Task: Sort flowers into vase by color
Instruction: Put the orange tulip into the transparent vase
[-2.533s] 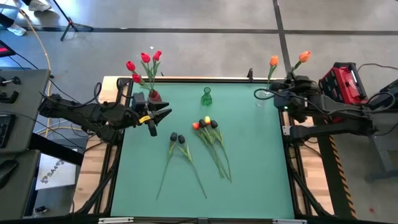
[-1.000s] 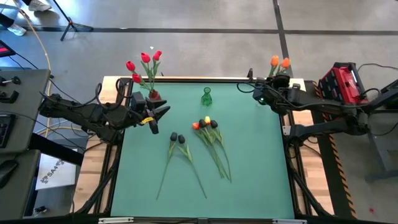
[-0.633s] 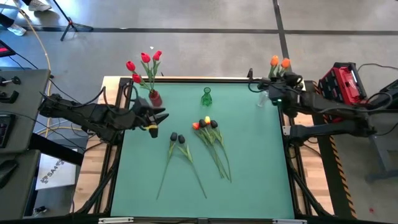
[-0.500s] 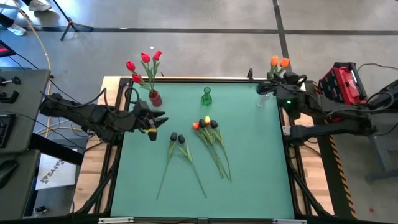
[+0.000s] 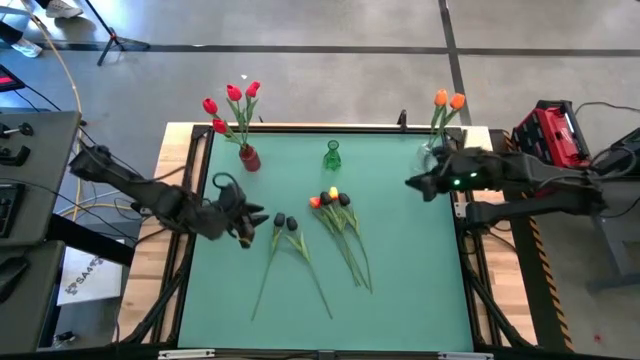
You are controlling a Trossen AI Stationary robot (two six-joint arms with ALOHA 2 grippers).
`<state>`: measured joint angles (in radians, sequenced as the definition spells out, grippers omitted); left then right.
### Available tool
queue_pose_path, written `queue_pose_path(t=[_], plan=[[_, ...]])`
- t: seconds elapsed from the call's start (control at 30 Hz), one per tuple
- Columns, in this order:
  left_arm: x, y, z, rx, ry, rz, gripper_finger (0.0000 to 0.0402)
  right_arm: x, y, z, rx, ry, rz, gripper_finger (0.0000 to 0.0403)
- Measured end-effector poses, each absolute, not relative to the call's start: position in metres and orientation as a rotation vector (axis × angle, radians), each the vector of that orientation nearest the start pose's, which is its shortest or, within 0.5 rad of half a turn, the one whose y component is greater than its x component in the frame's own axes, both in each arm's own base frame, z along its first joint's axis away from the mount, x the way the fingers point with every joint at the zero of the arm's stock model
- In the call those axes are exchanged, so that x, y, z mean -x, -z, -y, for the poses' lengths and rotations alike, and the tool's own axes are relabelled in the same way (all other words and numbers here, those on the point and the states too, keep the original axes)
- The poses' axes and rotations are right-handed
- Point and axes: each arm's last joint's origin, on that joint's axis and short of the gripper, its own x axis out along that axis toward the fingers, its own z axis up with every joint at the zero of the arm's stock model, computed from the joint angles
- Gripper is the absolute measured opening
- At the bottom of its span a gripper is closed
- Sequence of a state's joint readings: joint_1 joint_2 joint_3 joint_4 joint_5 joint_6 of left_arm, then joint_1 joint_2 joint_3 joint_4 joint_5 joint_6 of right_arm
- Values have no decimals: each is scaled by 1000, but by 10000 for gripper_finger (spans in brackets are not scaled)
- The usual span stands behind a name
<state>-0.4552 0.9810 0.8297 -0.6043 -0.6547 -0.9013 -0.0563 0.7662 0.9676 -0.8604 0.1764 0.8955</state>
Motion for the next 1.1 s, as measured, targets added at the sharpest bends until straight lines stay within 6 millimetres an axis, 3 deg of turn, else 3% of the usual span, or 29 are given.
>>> queue_pose_path(t=[0.13, 0.3, 0.53, 0.77, 0.97, 1.1], plan=[[-182, -260, 77, 536, -452, -574, 140, -155, -324, 4, -872, 506, -611, 119], [-189, -240, 87, 609, -461, -652, 140, -196, -302, -12, -894, 532, -702, 119], [-192, -229, 99, 667, -474, -694, 140, -262, -267, -28, -862, 554, -624, 119], [-185, -234, 104, 686, -438, -683, 140, -316, -217, -15, -860, 550, -635, 113], [-182, -235, 107, 701, -423, -681, 140, -334, -173, 6, -840, 627, -721, 84], [-181, -235, 109, 703, -417, -685, 140, -344, -162, 15, -799, 582, -713, 74]])
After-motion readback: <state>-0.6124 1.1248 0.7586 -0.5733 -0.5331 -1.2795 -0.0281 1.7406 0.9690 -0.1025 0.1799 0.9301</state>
